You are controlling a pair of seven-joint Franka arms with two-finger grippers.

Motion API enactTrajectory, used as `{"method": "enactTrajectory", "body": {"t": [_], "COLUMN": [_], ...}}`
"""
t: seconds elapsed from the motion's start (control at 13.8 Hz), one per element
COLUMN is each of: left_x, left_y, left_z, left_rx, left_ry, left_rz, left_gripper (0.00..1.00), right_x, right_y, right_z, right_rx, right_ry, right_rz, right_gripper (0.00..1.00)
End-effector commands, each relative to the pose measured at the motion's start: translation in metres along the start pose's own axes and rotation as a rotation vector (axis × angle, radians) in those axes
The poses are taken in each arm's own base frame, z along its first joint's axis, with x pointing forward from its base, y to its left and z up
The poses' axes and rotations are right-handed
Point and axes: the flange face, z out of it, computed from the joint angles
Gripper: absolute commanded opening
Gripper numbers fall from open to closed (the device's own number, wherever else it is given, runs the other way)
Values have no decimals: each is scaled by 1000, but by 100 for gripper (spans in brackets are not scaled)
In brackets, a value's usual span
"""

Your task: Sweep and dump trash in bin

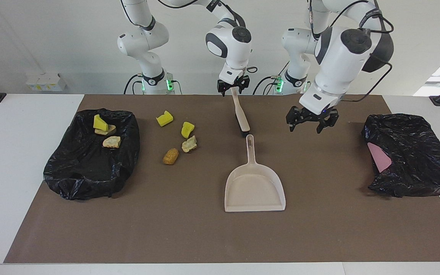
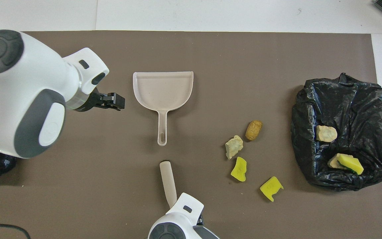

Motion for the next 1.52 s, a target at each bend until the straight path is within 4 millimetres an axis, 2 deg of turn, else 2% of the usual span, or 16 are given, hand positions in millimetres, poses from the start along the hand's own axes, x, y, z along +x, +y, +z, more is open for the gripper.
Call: {"method": "enactTrajectory", "body": {"t": [0.0, 0.07, 0.22, 0.29, 0.43, 0.58, 0.72, 0.87, 0.94, 1.01, 1.09, 1.23, 1.45], "left_x": [-2, 2, -5, -11, -20, -29, -34, -42, -42, -44, -41, -37, -29], "left_y": [42, 50, 72, 86, 95, 105, 112, 128, 129, 129, 128, 127, 110], "left_z": [47, 59, 84, 104, 123, 135, 142, 158, 162, 163, 161, 159, 146], "left_rx": [13, 8, 6, 6, 1, -1, -5, 6, 9, 15, 13, 23, 52], "left_ry": [-1, 16, 24, 24, 34, 39, 46, 23, 18, 11, 21, 27, 42], "left_rz": [-1, -21, -12, -11, -11, 10, 21, 45, 33, 38, 46, 56, 171], "left_gripper": [100, 100, 100, 100, 100, 100, 100, 99, 79, 33, 0, 0, 0], "right_x": [-14, -16, -19, -19, -18, -16, -17, -19, -19, -20, -21, -19, -23], "right_y": [-9, -10, -12, -12, -12, -11, -11, -10, -10, -9, -10, -8, 13], "right_z": [17, 24, 27, 27, 27, 29, 29, 30, 29, 28, 27, 19, -19], "right_rx": [49, 52, 51, 51, 55, 54, 52, 46, 45, 41, 38, 39, 31], "right_ry": [3, 9, 9, 9, 12, 9, 8, 3, 2, -1, 3, 21, 48], "right_rz": [-18, -24, -29, -29, -32, -29, -27, -25, -26, -23, -7, 49, 134], "right_gripper": [84, 81, 79, 77, 66, 50, 35, 21, 14, 1, 0, 0, 0]}}
